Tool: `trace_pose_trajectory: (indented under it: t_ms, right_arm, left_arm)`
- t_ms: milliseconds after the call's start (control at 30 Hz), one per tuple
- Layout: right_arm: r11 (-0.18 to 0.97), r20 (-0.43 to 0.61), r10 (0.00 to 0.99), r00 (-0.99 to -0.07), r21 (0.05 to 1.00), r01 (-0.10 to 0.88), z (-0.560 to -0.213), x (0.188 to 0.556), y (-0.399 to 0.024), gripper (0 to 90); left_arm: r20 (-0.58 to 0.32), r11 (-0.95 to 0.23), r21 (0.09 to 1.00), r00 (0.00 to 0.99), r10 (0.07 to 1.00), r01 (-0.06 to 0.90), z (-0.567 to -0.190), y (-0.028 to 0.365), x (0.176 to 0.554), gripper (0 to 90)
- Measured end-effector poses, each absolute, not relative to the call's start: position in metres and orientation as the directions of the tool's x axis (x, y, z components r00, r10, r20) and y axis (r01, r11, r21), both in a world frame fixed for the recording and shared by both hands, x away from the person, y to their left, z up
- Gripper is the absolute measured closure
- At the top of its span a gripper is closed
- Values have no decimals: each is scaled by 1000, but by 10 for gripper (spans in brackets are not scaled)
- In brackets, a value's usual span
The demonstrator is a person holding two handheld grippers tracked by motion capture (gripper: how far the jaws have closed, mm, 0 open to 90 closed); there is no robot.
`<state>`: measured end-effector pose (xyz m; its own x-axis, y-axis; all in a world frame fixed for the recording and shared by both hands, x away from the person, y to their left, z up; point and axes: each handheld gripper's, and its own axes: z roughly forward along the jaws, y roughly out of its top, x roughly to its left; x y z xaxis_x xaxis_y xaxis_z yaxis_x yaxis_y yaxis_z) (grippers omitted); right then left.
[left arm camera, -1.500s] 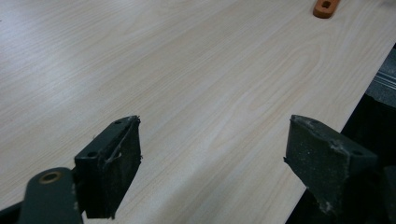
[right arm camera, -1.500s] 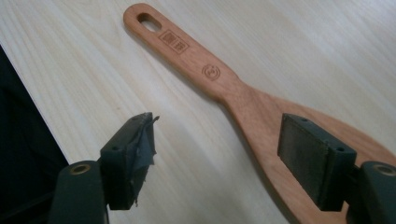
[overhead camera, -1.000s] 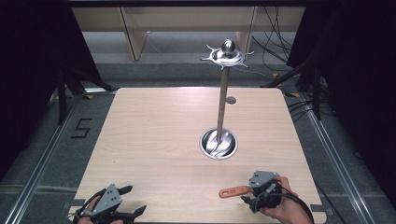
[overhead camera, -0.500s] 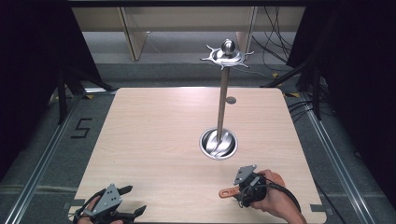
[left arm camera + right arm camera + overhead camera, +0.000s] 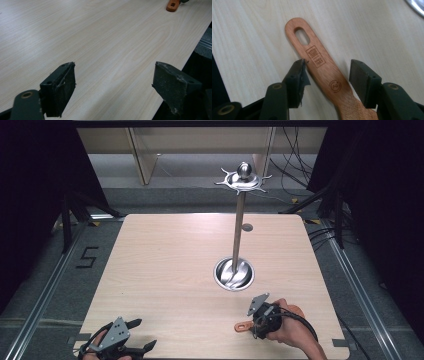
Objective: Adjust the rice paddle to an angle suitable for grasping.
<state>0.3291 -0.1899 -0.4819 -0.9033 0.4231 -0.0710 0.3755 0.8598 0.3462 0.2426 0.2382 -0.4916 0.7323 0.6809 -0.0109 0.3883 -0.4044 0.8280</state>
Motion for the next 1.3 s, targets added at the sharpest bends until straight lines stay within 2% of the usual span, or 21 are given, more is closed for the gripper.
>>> trace_pose_trajectory:
  t_ms: [100, 233, 267, 300, 333, 400, 500, 533, 567, 633, 767, 867, 933, 1133, 1300]
  right_arm:
    - [867, -64, 406, -912, 343, 362, -482, 331, -190, 488]
    - [884, -64, 390, -919, 304, 354, -482, 333, -186, 487]
    - [894, -58, 375, -925, 285, 345, -481, 335, -185, 490]
    - [880, -63, 432, -900, 248, 405, -479, 332, -183, 498]
    - [880, -63, 432, -900, 248, 405, -479, 332, -183, 498]
    - [903, -75, 388, -919, 232, 362, -478, 336, -180, 552]
    - [909, -71, 378, -923, 220, 355, -478, 341, -179, 588]
    - [909, -71, 378, -923, 220, 355, -478, 341, -179, 588]
    - [897, -58, 414, -908, 193, 397, -476, 343, -178, 612]
    - [903, -61, 404, -913, 191, 386, -476, 345, -178, 620]
    - [916, -42, 383, -923, 143, 374, -475, 351, -173, 634]
    - [912, -35, 400, -916, 113, 394, -474, 353, -171, 637]
    - [913, -33, 400, -916, 97, 396, -474, 354, -170, 651]
    - [917, -25, 394, -919, 71, 391, -474, 357, -169, 662]
    - [924, -33, 375, -927, 100, 370, -476, 358, -171, 662]
  left_arm:
    - [-33, -377, 837, 726, 687, 395, -493, 237, 242, 178]
    - [1, -415, 828, 740, 673, 376, -491, 239, 243, 178]
    - [-27, -385, 836, 731, 682, 390, -492, 237, 242, 178]
    - [-22, -395, 830, 732, 681, 393, -491, 238, 242, 178]
    - [-30, -387, 832, 730, 683, 397, -491, 237, 242, 178]
    - [-8, -405, 834, 742, 671, 375, -492, 238, 243, 178]
    - [6, -430, 821, 748, 664, 375, -490, 240, 244, 178]
    - [6, -430, 821, 748, 664, 375, -490, 240, 244, 178]
    - [19, -446, 815, 751, 660, 371, -490, 240, 244, 178]
    - [22, -444, 816, 749, 662, 369, -491, 240, 245, 178]
    - [-36, -377, 836, 727, 686, 398, -492, 237, 242, 178]
    - [-1, -414, 823, 730, 683, 389, -491, 240, 243, 178]
    - [-32, -377, 837, 724, 689, 396, -492, 237, 242, 178]
    - [-18, -398, 831, 733, 680, 390, -491, 239, 242, 178]
    - [-19, -396, 832, 733, 680, 389, -490, 239, 242, 178]
